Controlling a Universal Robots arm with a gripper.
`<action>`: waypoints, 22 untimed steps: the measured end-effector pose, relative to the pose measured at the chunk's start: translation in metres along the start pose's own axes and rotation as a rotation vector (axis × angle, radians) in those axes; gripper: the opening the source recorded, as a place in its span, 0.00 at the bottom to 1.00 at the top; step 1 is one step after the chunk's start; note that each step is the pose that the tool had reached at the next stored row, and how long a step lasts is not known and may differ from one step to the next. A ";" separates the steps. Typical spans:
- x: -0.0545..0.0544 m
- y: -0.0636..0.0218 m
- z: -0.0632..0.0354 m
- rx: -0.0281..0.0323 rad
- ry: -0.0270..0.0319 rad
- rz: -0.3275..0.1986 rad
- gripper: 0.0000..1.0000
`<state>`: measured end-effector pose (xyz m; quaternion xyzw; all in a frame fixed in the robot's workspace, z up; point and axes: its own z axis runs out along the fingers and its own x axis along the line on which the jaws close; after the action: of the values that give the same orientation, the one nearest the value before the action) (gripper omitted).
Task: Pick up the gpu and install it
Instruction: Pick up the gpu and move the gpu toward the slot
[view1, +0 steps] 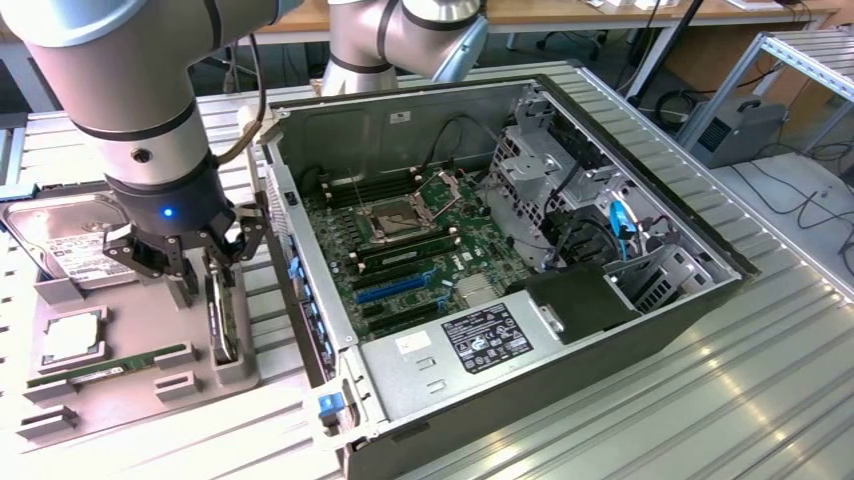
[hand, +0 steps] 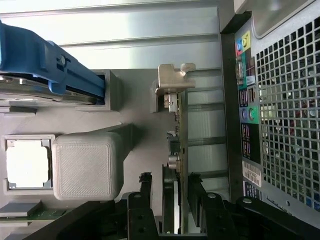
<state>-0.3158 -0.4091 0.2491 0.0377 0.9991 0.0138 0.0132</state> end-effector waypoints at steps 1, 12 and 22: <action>0.000 0.0002 0.0006 0.0000 0.0000 0.000 0.42; 0.000 0.0007 0.0053 0.0000 0.0000 0.000 0.42; 0.000 0.0007 0.0053 0.0000 -0.0001 0.000 0.27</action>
<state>-0.3159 -0.4082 0.2438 0.0378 0.9991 0.0138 0.0132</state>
